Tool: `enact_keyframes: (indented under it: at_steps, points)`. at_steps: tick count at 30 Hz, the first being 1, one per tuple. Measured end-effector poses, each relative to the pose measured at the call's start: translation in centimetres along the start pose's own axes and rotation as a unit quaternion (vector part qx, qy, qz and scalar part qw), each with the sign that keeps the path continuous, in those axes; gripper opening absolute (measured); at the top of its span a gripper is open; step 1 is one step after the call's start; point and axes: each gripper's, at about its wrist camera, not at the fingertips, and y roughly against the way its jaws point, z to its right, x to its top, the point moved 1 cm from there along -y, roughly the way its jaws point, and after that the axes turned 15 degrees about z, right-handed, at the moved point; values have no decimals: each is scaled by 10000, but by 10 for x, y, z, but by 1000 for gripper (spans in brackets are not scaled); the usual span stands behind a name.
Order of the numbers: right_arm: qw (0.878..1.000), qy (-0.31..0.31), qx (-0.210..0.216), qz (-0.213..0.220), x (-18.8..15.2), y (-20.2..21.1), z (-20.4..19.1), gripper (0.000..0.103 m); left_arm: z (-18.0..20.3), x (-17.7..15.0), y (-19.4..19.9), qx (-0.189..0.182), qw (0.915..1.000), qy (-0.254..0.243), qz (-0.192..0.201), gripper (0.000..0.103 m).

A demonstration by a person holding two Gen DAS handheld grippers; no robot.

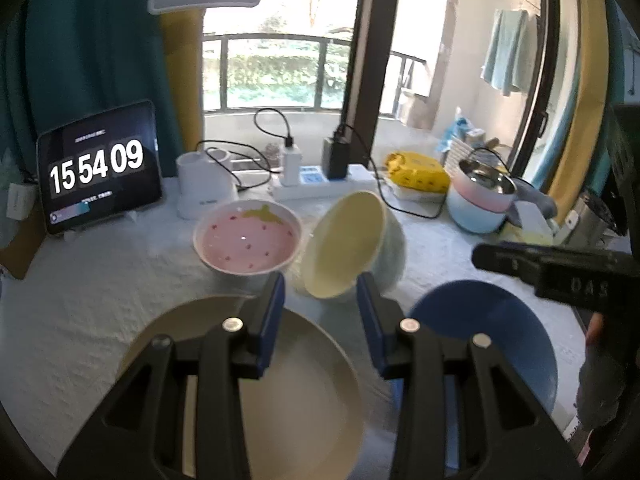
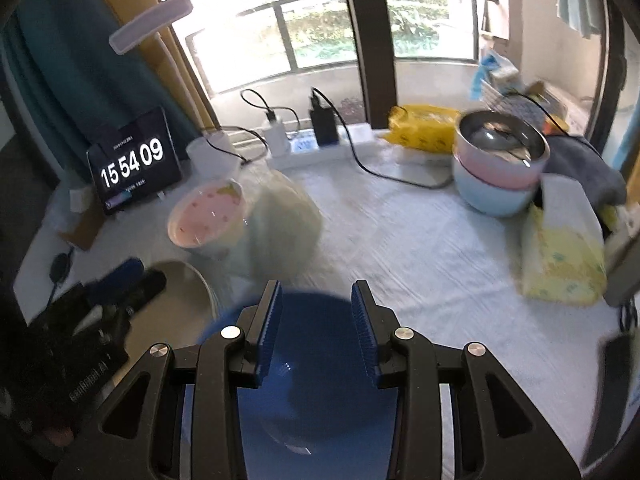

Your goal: Organize plates and bowls

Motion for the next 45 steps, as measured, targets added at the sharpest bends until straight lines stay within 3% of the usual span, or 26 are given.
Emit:
enact_keyframes:
  at_steps: [9, 17, 26, 29, 36, 45]
  points:
    - [9997, 176, 156, -65, 17, -48, -31, 38, -24, 3, -13, 137, 9997, 186, 1, 39]
    - [9994, 259, -34, -224, 19, -79, -35, 38, -30, 1, -27, 156, 9996, 227, -102, 39]
    - [9990, 26, -266, -350, 13, -83, -2, 39, -17, 2, -47, 79, 9996, 140, -243, 39]
    - [9977, -98, -543, -398, 9, -83, 18, 43, -9, 5, -53, 21, 9995, 132, -288, 39]
    - [9961, -677, -399, -395, 8, -73, 59, 43, 14, 9, -68, -225, 9986, 84, -481, 39]
    - [9945, -669, -466, -659, 10, -83, 68, 43, 24, 9, -96, -377, 9954, 170, -870, 39]
